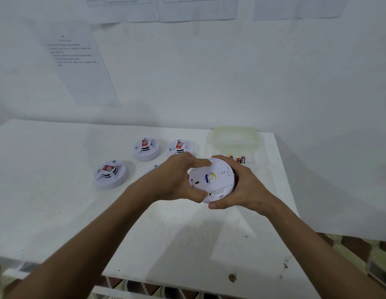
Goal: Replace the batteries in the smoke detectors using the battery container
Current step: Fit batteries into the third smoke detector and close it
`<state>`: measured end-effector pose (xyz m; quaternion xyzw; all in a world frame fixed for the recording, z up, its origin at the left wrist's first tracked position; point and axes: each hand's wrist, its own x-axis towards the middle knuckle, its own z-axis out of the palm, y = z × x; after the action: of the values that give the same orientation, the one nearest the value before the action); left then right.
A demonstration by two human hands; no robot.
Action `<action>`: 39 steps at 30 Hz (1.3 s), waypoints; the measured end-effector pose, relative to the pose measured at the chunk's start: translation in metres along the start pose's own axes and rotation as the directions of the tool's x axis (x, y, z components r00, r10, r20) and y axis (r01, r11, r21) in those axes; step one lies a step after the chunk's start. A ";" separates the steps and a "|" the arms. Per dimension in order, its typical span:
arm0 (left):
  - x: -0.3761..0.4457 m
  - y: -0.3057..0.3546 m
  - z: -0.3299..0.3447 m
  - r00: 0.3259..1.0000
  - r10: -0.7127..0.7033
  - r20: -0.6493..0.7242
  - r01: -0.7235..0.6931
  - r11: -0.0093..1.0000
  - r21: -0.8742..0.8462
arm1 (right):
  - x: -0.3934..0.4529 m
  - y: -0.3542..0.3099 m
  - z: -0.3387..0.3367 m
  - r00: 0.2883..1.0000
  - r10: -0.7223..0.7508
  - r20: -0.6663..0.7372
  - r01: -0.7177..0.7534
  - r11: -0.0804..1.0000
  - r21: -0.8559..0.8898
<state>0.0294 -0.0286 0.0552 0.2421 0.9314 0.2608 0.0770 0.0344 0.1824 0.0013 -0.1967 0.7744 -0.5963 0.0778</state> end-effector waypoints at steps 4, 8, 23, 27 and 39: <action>-0.001 -0.008 0.001 0.999 0.039 0.006 -0.039 0.999 0.015 | 0.001 -0.004 -0.003 0.999 0.001 0.038 -0.001 1.000 -0.015; -0.001 -0.013 0.000 0.997 0.072 0.018 -0.072 0.997 0.004 | 0.002 -0.006 -0.003 0.999 0.007 0.052 -0.007 1.000 -0.001; -0.017 -0.037 0.003 0.999 -0.033 0.012 0.034 0.864 -0.503 | 0.010 -0.010 0.001 0.994 0.100 0.040 -0.087 0.962 -0.259; -0.019 -0.040 0.003 1.000 -0.030 -0.007 0.022 0.863 -0.504 | 0.014 -0.015 0.005 0.997 0.049 0.067 -0.018 0.915 -0.404; -0.026 -0.047 0.006 0.994 -0.112 0.000 0.095 0.845 -0.527 | 0.018 -0.020 0.008 0.980 0.128 0.151 -0.132 0.991 0.015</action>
<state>0.0346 -0.0739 0.0258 0.1571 0.8373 0.5047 0.1399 0.0247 0.1641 0.0202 -0.1888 0.7700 -0.5832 0.1770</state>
